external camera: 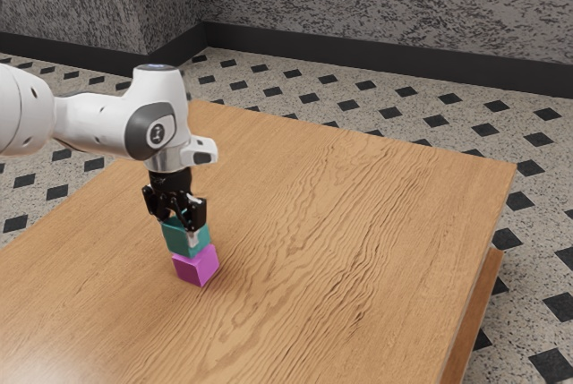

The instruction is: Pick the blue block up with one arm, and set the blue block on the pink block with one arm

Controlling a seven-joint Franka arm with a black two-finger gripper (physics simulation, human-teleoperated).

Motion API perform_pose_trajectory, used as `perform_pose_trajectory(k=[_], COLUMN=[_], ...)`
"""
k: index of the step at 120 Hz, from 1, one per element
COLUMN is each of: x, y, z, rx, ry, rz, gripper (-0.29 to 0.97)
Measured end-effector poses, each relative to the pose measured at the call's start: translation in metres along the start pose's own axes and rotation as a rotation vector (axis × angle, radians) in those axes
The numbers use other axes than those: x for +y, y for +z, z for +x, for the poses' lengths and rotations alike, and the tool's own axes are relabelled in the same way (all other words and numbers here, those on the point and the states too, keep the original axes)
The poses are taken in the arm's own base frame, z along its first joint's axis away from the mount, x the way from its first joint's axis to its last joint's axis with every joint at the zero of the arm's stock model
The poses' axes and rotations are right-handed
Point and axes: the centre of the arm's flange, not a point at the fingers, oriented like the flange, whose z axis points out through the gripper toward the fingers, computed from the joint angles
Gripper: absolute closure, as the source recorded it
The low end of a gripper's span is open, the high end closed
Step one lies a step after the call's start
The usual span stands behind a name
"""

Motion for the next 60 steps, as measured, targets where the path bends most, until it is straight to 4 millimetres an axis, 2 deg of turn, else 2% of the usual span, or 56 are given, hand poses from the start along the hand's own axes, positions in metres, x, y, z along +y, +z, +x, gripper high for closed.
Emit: perform_pose_trajectory(k=[17,38,60], x=[-0.0023,0.0013,0.0005], y=[0.0002,0.0017,-0.0008], z=[-0.0005,-0.0009,-0.0001], rx=[-0.008,-0.016,-0.013], ry=[0.027,0.061,0.083], rz=[0.011,0.011,0.01], gripper=[0.36,0.17,0.07])
